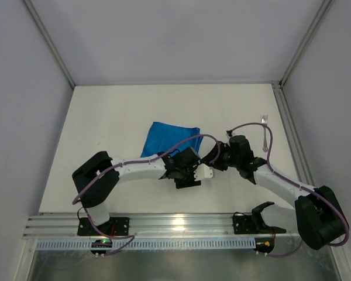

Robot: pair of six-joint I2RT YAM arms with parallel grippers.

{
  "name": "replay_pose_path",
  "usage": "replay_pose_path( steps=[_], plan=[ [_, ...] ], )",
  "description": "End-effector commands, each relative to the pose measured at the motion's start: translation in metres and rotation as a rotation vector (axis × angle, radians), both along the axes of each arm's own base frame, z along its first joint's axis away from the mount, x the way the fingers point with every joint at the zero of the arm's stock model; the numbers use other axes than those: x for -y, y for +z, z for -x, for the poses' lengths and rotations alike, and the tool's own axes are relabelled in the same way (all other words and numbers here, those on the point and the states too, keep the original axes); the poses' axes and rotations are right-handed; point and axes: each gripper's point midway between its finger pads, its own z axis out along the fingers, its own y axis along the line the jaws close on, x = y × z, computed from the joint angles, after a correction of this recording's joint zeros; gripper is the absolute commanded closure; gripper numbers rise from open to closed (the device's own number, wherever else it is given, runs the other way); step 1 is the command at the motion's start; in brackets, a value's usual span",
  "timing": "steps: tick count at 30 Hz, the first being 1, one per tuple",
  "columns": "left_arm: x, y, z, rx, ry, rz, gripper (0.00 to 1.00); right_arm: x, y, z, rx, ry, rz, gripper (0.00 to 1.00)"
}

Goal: Fold the napkin into a case and place the utensils inside
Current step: Smooth out the lower triangle-folded napkin at the center of the board.

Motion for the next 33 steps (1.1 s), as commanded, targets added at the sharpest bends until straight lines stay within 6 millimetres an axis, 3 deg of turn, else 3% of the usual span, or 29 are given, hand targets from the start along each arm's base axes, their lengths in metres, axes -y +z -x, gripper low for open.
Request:
replay_pose_path(
  steps=[1, 3, 10, 14, 19, 22, 25, 29, 33],
  plan=[
    [0.033, 0.012, -0.011, 0.033, 0.019, 0.094, 0.47, 0.03, -0.024, 0.013, -0.055, -0.068, 0.068, 0.59],
    [0.036, 0.002, -0.011, 0.029, 0.033, 0.069, 0.5, 0.035, -0.026, 0.015, -0.054, -0.077, 0.077, 0.61],
    [0.048, 0.004, -0.013, 0.01, 0.072, 0.104, 0.58, 0.045, -0.029, 0.024, -0.037, -0.1, 0.067, 0.65],
    [0.047, -0.003, -0.02, 0.029, 0.089, 0.075, 0.74, 0.049, -0.027, 0.026, -0.026, -0.101, 0.074, 0.66],
    [0.036, -0.012, -0.016, 0.018, 0.077, 0.02, 0.88, 0.053, -0.02, 0.026, -0.001, -0.094, 0.092, 0.71],
    [0.037, -0.005, -0.017, 0.022, 0.082, 0.037, 1.0, 0.056, -0.013, 0.023, 0.036, -0.086, 0.106, 0.73],
    [0.04, 0.013, -0.015, 0.008, 0.084, 0.072, 1.0, 0.062, -0.005, 0.02, 0.106, -0.076, 0.128, 0.75],
    [0.035, 0.033, -0.024, 0.007, 0.111, 0.101, 1.0, 0.067, 0.001, 0.017, 0.176, -0.046, 0.161, 0.84],
    [0.028, 0.042, -0.027, -0.047, 0.147, 0.114, 1.0, 0.052, 0.003, 0.022, 0.226, 0.058, 0.098, 0.95]
  ],
)
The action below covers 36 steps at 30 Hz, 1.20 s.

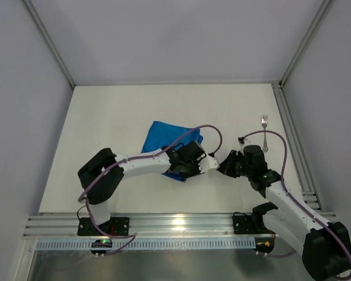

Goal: Fold the napkin into a case and place the utensils inside
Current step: Smooth out the lower triangle-folded napkin at the center of the board.

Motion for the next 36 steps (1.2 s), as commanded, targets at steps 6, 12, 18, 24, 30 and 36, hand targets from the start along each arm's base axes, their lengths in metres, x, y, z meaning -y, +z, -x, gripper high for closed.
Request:
replay_pose_path(
  steps=[6, 12, 18, 24, 30, 36],
  plan=[
    [0.001, 0.046, -0.013, -0.021, 0.061, 0.092, 1.0, -0.038, 0.035, 0.008, 0.229, 0.237, -0.199, 0.96],
    [-0.008, 0.051, -0.024, -0.068, 0.101, 0.123, 1.0, -0.058, 0.038, 0.016, 0.341, 0.191, -0.256, 0.96],
    [-0.014, 0.05, -0.022, -0.118, 0.113, 0.139, 1.0, -0.088, 0.036, 0.017, 0.347, 0.077, -0.24, 0.96],
    [-0.018, 0.063, -0.031, -0.147, 0.149, 0.196, 1.0, -0.105, 0.059, 0.016, 0.61, 0.143, -0.187, 0.96],
    [-0.019, 0.067, -0.039, -0.165, 0.168, 0.218, 1.0, -0.132, 0.05, 0.021, 0.835, 0.39, 0.236, 0.96],
    [-0.02, 0.072, -0.046, -0.174, 0.183, 0.242, 1.0, -0.157, 0.029, 0.022, 0.861, 0.555, 0.424, 0.96]
  ],
)
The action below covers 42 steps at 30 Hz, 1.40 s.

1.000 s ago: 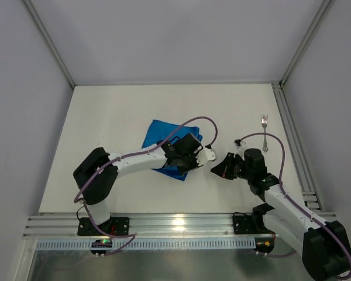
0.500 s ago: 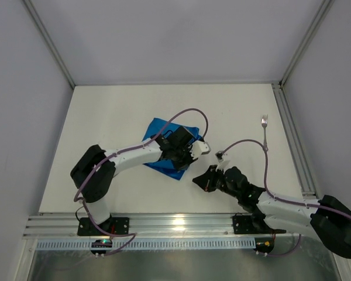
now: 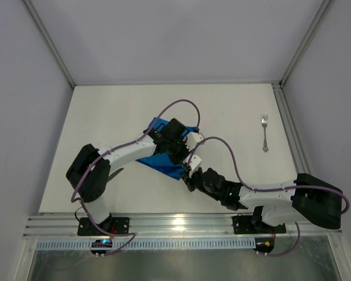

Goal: Fold the napkin into a case and place the utensils inside
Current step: Smooth out the lower triangle-folded napkin at the center of the board.

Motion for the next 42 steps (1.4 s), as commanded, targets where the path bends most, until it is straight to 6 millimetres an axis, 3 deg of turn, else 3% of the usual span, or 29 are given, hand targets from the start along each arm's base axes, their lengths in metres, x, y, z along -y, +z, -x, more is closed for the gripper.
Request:
replay_pose_path(
  steps=[1, 2, 3, 4, 7, 14, 25, 30, 42],
  plan=[
    [0.01, 0.032, -0.009, 0.023, 0.003, 0.086, 1.0, -0.006, 0.003, -0.013, 0.157, 0.018, 0.142, 0.96],
    [0.01, 0.031, -0.008, 0.019, 0.001, 0.086, 1.0, -0.013, 0.007, -0.015, 0.168, 0.024, 0.145, 0.96],
    [0.01, 0.032, -0.009, 0.013, 0.0, 0.091, 1.0, -0.017, -0.005, -0.015, 0.166, 0.032, 0.192, 0.96],
    [0.01, 0.031, -0.009, 0.011, 0.0, 0.09, 1.0, -0.026, -0.001, -0.017, 0.191, 0.046, 0.209, 0.96],
    [0.009, 0.03, -0.006, -0.003, -0.007, 0.088, 1.0, -0.035, -0.014, -0.022, 0.216, 0.036, 0.302, 0.96],
    [0.006, 0.025, 0.0, -0.021, -0.021, 0.082, 1.0, -0.026, -0.046, -0.036, 0.224, -0.016, 0.494, 0.96],
    [-0.001, 0.02, 0.004, -0.05, -0.024, 0.066, 1.0, -0.006, -0.094, -0.025, 0.13, 0.005, 0.674, 0.96],
    [-0.008, 0.02, 0.008, -0.081, -0.027, 0.062, 1.0, 0.002, -0.102, -0.021, 0.093, -0.013, 0.684, 0.96],
    [-0.023, 0.002, 0.032, -0.176, -0.024, 0.032, 1.0, 0.003, -0.101, -0.024, 0.081, -0.05, 0.681, 0.96]
  ],
)
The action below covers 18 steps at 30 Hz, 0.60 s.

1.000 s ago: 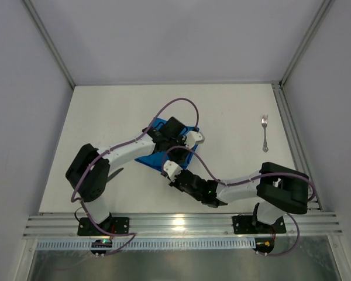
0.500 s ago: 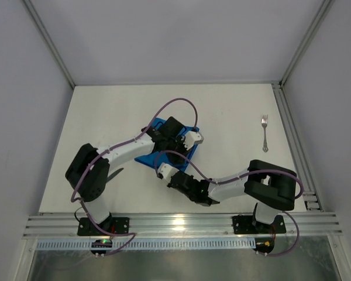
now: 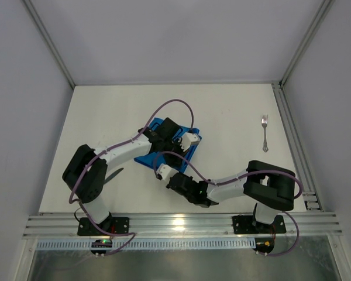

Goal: Fold the napkin into a case and place the utensils inside
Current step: Smooth out the lower triangle-folded napkin at the center of the board.

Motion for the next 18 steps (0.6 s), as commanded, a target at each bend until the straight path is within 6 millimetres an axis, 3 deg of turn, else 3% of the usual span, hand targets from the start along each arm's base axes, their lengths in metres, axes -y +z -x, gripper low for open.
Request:
replay_pose_path(
  steps=[1, 8, 18],
  plan=[
    [-0.008, 0.001, 0.016, -0.05, -0.013, -0.006, 1.0, 0.017, -0.016, 0.001, -0.047, -0.053, 0.057, 0.96],
    [-0.009, 0.005, 0.012, -0.038, 0.001, -0.003, 1.0, 0.019, 0.002, -0.003, -0.004, -0.061, 0.04, 0.96],
    [-0.003, 0.015, -0.006, 0.006, 0.022, 0.015, 1.0, 0.009, 0.066, -0.002, 0.101, 0.025, -0.05, 0.85]
  ],
)
